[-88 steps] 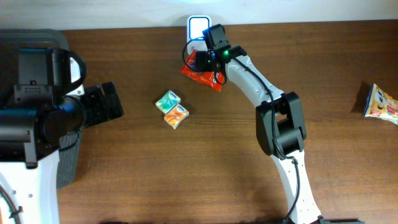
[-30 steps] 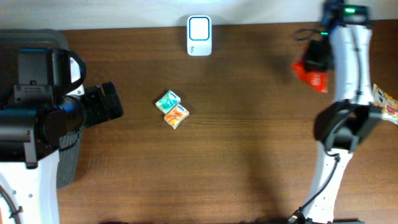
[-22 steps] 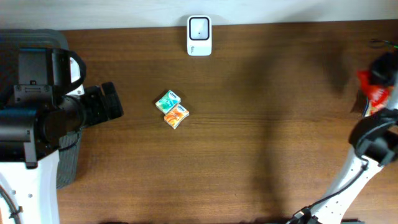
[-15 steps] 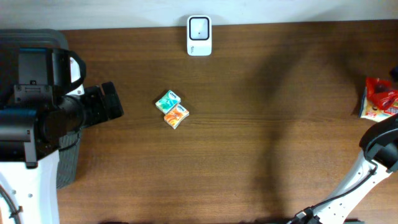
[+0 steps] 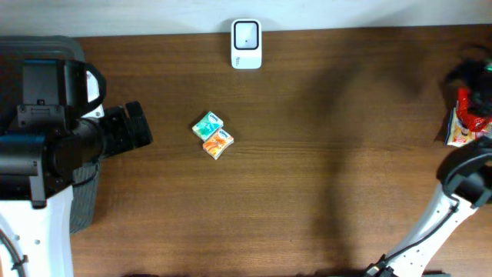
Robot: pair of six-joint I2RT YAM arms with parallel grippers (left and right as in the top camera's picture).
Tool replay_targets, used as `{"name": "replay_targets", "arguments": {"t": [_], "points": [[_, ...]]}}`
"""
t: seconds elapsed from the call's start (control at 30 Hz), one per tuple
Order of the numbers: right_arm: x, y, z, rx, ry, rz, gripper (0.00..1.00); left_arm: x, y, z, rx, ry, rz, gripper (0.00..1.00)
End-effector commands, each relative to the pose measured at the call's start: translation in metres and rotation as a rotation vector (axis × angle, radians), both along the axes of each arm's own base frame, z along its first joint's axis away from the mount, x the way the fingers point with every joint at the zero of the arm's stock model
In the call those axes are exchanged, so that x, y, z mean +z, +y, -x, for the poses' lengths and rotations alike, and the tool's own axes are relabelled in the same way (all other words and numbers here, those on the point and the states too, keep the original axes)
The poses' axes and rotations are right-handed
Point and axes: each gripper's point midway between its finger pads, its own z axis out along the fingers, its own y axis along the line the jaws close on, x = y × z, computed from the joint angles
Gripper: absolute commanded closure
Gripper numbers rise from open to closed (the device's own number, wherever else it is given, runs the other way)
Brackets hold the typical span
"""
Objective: Scan the item barcode
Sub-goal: 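Carry the red bag right and drop it beside the yellow bag, then reach the right gripper to the orange tissue pack and grasp it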
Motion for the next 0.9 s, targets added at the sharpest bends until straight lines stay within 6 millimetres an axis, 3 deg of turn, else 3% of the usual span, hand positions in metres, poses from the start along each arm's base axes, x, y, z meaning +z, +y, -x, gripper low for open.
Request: {"name": "replay_targets", "arguments": {"t": [0.0, 0.03, 0.23, 0.3, 0.43, 0.6, 0.8, 0.87], "points": [[0.015, 0.111, -0.026, 0.401, -0.096, -0.108, 0.04, 0.002, 0.001, 0.000, 0.002, -0.009, 0.003, 0.01], [0.015, 0.133, -0.025, 0.458, -0.081, -0.116, 0.00, 0.002, 0.001, 0.000, 0.002, -0.009, 0.003, 0.01], [0.014, 0.278, -0.016, 0.756, -0.015, -0.150, 0.01, 0.002, 0.001, 0.000, 0.002, -0.009, 0.003, 0.01], [0.011, 0.335, -0.003, 0.861, 0.012, -0.159, 0.01, 0.002, 0.001, 0.000, 0.002, -0.009, 0.003, 0.01], [0.003, 0.411, 0.027, 1.000, 0.063, -0.153, 0.01, 0.002, 0.001, 0.000, 0.002, -0.009, 0.003, 0.01], [-0.024, 0.481, 0.056, 0.885, 0.180, -0.158, 0.01, 0.002, 0.001, 0.000, 0.002, -0.009, 0.003, 0.01], [-0.065, 0.513, 0.064, 0.596, 0.267, -0.100, 0.01, 0.002, 0.001, 0.000, 0.002, -0.009, 0.003, 0.01], [-0.074, 0.520, 0.065, 0.525, 0.285, -0.107, 0.07, 0.002, 0.001, 0.000, 0.002, -0.009, 0.003, 0.01]]}}
